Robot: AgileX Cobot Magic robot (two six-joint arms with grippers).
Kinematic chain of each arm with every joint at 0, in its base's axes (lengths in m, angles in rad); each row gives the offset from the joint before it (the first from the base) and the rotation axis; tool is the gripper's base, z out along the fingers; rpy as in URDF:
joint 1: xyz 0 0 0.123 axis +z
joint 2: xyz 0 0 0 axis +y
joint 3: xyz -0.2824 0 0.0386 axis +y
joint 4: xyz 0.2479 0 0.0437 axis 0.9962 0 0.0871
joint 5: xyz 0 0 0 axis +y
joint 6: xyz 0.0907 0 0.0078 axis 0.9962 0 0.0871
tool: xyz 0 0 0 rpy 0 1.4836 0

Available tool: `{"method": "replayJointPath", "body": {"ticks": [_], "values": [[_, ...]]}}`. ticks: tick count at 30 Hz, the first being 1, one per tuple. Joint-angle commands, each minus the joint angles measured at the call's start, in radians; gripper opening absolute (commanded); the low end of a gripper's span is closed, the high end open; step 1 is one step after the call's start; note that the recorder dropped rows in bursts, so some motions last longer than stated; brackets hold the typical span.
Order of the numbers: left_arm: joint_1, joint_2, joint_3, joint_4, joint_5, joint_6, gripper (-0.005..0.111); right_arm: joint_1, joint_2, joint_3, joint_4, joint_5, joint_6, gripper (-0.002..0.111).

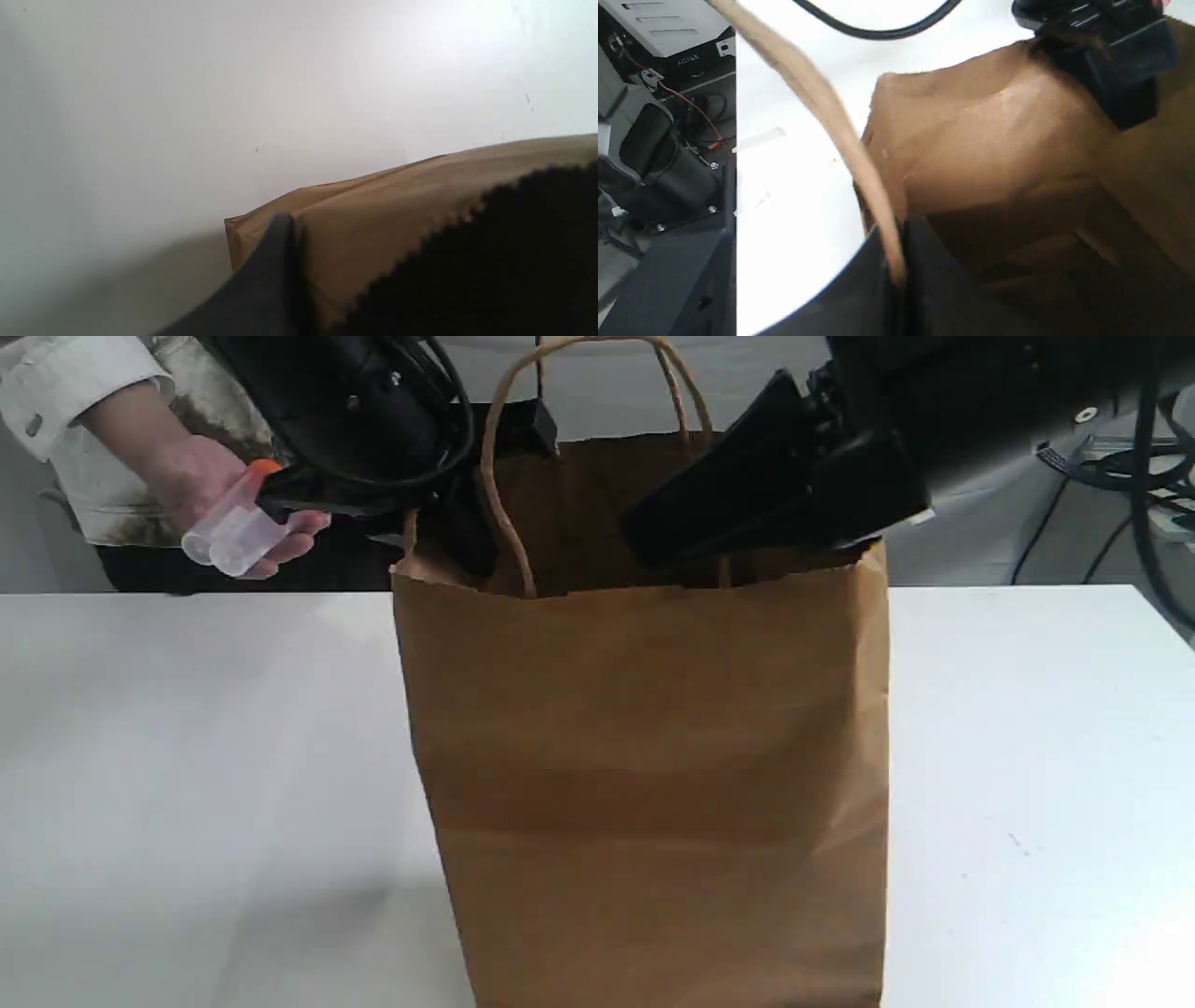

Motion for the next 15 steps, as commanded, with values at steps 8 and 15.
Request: {"method": "replayJointPath", "body": {"ticks": [8, 15], "values": [[0.001, 0.032, -0.026, 0.006, -0.006, -0.057, 0.0, 0.01, 0.001, -0.111, -0.063, 0.004, 0.222, 0.0], [0.012, -0.062, 0.132, 0.045, -0.006, -0.058, 0.0, 0.069, 0.034, -0.18, -0.085, 0.004, 0.246, 0.0]]}}
